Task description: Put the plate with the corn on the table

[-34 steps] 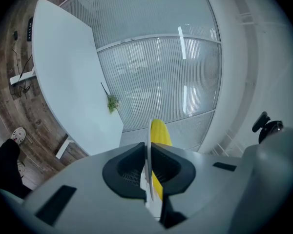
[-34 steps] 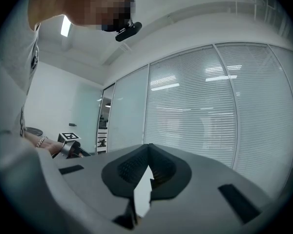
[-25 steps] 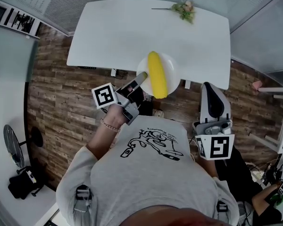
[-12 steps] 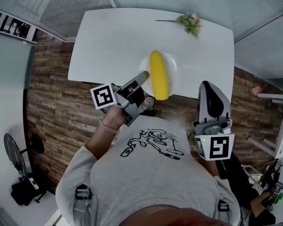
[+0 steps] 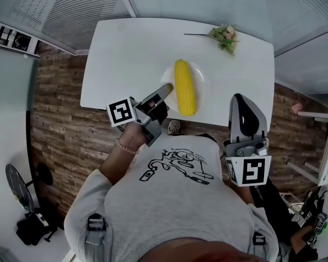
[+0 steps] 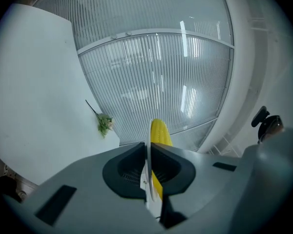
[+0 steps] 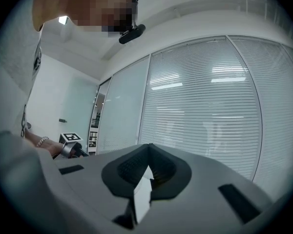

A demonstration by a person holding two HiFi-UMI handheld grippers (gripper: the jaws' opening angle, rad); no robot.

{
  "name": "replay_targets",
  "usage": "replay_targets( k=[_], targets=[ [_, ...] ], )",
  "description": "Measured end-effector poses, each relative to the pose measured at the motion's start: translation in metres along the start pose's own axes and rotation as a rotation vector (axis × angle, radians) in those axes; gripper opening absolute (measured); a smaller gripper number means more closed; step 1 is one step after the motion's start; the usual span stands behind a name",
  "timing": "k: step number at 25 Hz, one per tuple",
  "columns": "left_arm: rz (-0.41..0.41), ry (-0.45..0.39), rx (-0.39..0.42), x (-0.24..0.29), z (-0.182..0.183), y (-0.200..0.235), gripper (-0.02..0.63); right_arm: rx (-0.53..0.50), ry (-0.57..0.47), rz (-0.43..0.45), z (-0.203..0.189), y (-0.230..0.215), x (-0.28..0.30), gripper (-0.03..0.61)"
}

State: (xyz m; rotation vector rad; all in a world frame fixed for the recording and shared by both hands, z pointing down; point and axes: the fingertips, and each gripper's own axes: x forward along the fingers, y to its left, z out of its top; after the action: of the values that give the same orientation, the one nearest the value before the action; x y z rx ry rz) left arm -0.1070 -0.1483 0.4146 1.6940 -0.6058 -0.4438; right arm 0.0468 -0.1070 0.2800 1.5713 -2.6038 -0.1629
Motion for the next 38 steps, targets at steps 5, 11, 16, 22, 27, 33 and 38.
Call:
replay_targets(
  k=[5,11,16,22,27,33,38],
  targets=[
    [-0.014,0.006,0.012,0.003,0.006,-0.005,0.035,0.003,-0.003,-0.009,0.002,-0.001,0.002,0.006],
    [-0.012,-0.004,0.005,0.01,0.001,-0.004,0.035,-0.007,-0.011,-0.013,0.004,-0.01,-0.001,0.006],
    [-0.008,-0.015,-0.009,0.029,-0.019,-0.007,0.035,-0.012,-0.012,-0.008,0.002,-0.034,-0.015,0.006],
    [0.004,-0.024,-0.016,0.04,-0.033,0.001,0.035,-0.016,-0.016,-0.002,0.0,-0.047,-0.026,0.006],
    [0.014,-0.027,-0.014,0.05,-0.038,0.005,0.035,-0.021,-0.024,0.004,0.0,-0.058,-0.028,0.006],
    [0.013,-0.034,-0.025,0.056,-0.039,0.015,0.035,-0.011,-0.029,0.007,-0.002,-0.061,-0.027,0.006],
    [0.022,-0.034,-0.027,0.059,-0.037,0.024,0.035,-0.012,-0.033,0.01,-0.002,-0.062,-0.023,0.006]
  ],
)
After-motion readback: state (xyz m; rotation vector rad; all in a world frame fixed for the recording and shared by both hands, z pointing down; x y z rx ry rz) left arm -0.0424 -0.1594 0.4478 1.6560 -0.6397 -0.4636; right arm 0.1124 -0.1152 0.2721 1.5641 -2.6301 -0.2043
